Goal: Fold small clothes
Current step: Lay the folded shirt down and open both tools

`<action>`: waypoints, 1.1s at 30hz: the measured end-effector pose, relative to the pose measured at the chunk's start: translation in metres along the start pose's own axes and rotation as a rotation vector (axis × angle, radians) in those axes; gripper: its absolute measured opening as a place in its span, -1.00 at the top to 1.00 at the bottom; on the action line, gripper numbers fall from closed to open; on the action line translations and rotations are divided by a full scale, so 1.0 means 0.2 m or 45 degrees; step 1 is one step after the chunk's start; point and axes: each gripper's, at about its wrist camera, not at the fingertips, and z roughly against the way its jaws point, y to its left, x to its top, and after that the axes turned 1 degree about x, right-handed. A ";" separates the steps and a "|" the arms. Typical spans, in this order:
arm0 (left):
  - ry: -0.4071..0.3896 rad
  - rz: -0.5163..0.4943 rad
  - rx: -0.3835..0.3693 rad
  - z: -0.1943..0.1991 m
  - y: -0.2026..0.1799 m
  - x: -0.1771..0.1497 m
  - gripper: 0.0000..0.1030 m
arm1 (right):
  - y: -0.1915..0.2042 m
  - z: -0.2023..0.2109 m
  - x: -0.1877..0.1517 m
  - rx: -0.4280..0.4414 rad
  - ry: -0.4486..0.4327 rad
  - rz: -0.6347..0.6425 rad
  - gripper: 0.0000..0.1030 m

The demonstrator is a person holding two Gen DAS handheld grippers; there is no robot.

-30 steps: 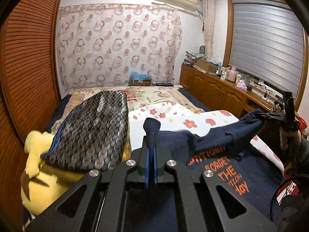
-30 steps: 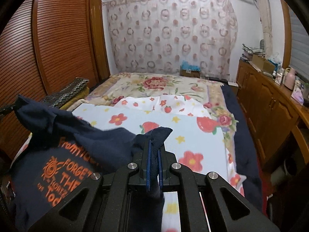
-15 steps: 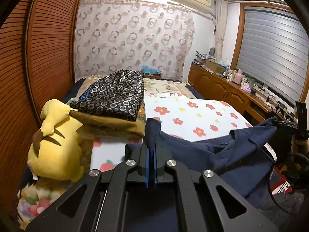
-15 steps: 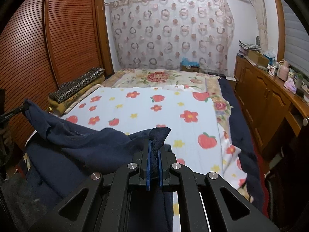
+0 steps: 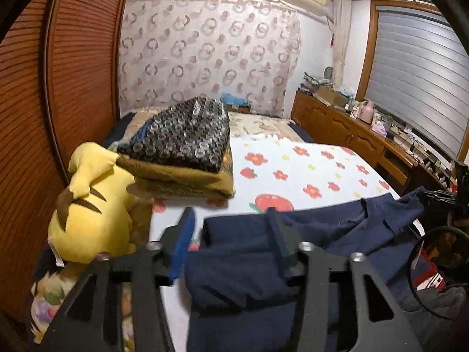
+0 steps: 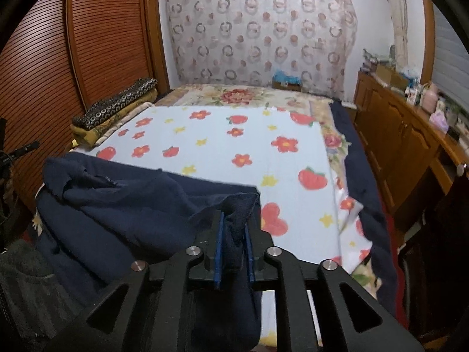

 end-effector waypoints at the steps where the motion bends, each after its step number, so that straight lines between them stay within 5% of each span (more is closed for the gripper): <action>1: -0.016 -0.012 0.006 0.00 0.00 0.02 -0.27 | 0.01 0.02 0.01 -0.005 -0.017 0.005 0.52; 5: -0.011 -0.026 0.020 -0.08 0.02 0.10 -0.34 | 0.01 0.04 0.07 -0.023 -0.067 0.022 0.09; 12: 0.100 -0.084 0.024 -0.35 0.05 0.17 -0.34 | 0.01 -0.14 0.13 -0.011 -0.028 0.051 -0.02; 19: 0.255 -0.108 0.030 -0.57 0.05 0.09 -0.34 | 0.01 -0.39 0.10 0.017 0.123 0.051 -0.07; 33: 0.432 -0.037 0.025 -0.67 0.11 -0.06 -0.34 | -0.01 -0.45 0.10 0.002 0.263 -0.002 -0.12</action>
